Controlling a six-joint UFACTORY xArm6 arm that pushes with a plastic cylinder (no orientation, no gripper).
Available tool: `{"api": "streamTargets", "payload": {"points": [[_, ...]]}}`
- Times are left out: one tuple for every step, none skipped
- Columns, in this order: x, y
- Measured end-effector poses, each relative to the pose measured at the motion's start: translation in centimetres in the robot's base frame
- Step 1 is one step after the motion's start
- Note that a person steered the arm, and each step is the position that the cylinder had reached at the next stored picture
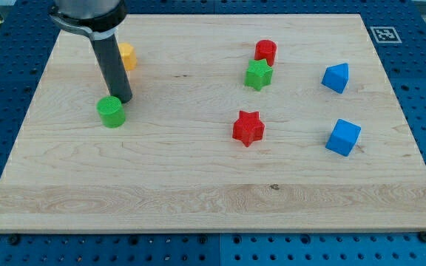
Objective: Slide the red circle to the left of the yellow hexagon
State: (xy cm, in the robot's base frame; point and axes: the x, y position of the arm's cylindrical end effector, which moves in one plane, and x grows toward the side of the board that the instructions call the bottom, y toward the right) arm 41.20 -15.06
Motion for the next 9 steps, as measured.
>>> {"api": "streamTargets", "payload": {"points": [[0.4, 4.7], [0.4, 9.3], [-2.3, 13.5], [-4.6, 15.4], [-6.5, 15.4], [-8.0, 15.4], [-10.1, 16.3], [-12.5, 20.4], [-12.7, 20.9]]}}
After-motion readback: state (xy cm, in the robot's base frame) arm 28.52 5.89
